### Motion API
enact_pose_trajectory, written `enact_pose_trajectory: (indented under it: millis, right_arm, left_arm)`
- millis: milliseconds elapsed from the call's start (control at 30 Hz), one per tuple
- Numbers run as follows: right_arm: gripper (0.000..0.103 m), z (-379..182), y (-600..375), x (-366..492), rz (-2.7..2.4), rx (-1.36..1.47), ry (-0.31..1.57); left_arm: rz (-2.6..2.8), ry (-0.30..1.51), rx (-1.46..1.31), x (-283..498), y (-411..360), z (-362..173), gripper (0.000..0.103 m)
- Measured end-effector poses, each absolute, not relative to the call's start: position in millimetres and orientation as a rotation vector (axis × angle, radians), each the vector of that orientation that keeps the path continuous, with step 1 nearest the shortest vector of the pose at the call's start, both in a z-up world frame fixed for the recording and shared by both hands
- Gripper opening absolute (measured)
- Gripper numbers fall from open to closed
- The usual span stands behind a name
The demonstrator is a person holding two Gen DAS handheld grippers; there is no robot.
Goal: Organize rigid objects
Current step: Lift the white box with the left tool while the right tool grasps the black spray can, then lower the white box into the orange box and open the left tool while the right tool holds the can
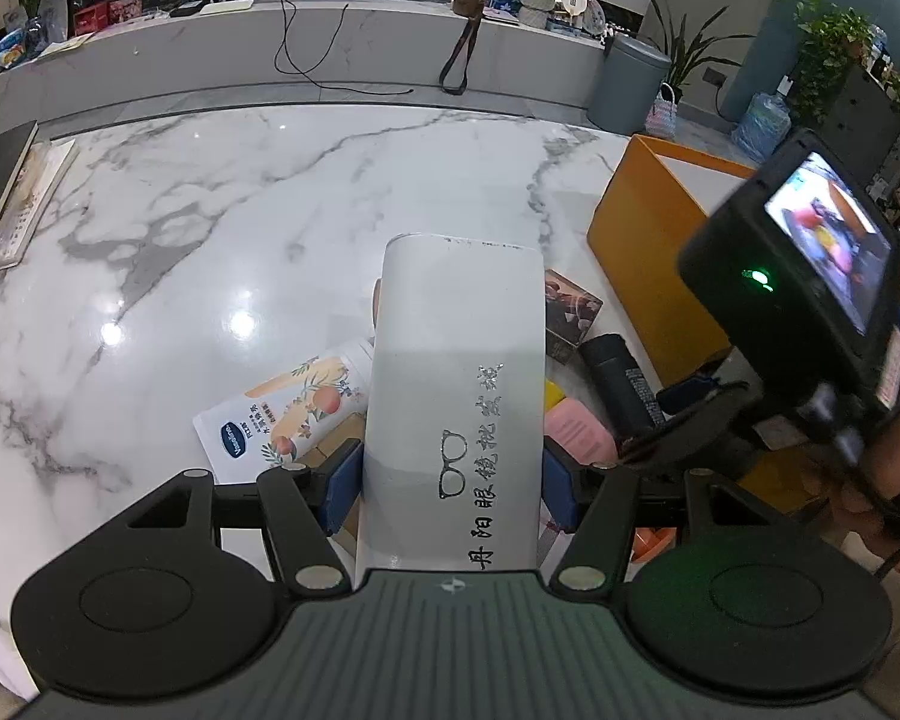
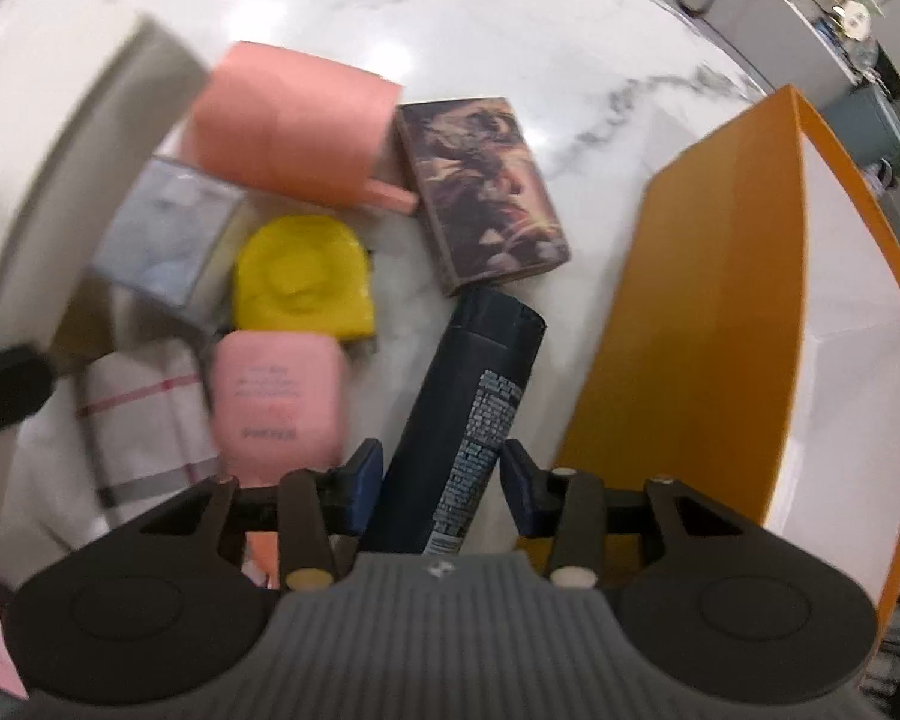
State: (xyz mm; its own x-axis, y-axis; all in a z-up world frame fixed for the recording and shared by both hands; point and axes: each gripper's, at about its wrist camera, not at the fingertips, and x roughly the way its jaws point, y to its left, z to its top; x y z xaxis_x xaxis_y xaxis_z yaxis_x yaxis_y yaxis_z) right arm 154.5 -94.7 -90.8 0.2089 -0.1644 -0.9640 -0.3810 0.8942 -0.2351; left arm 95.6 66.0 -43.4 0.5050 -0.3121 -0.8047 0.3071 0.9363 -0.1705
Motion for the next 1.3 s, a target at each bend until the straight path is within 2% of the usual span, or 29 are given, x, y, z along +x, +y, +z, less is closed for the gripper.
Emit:
enact_pose_trajectory:
  millis: [100, 467, 733, 1067, 1300]
  right_arm:
    - [0.047, -100.0, -93.7, 153.5, 0.16, -0.503, 1.411]
    - [0.038, -92.1, -102.9, 147.8, 0.197, -0.452, 1.331]
    - [0.035, -34.0, -128.8, 138.9, 0.259, -0.307, 1.192]
    - [0.035, 57.3, -189.9, 137.4, 0.247, -0.125, 1.055]
    - [0.035, 86.6, -246.1, 123.1, 0.199, -0.103, 1.07]
  left_arm:
    - [-0.374, 0.976, 0.002, 95.2, 64.5, -43.0, 0.07]
    - [-0.385, 0.981, 0.001, 93.5, 60.1, -35.3, 0.07]
    - [-0.426, 0.969, -0.043, 96.9, 50.1, -6.4, 0.07]
    - [-0.522, 0.923, -0.086, 107.7, 2.5, 39.4, 0.07]
    - [-0.632, 0.905, -0.068, 118.4, -54.8, 53.7, 0.07]
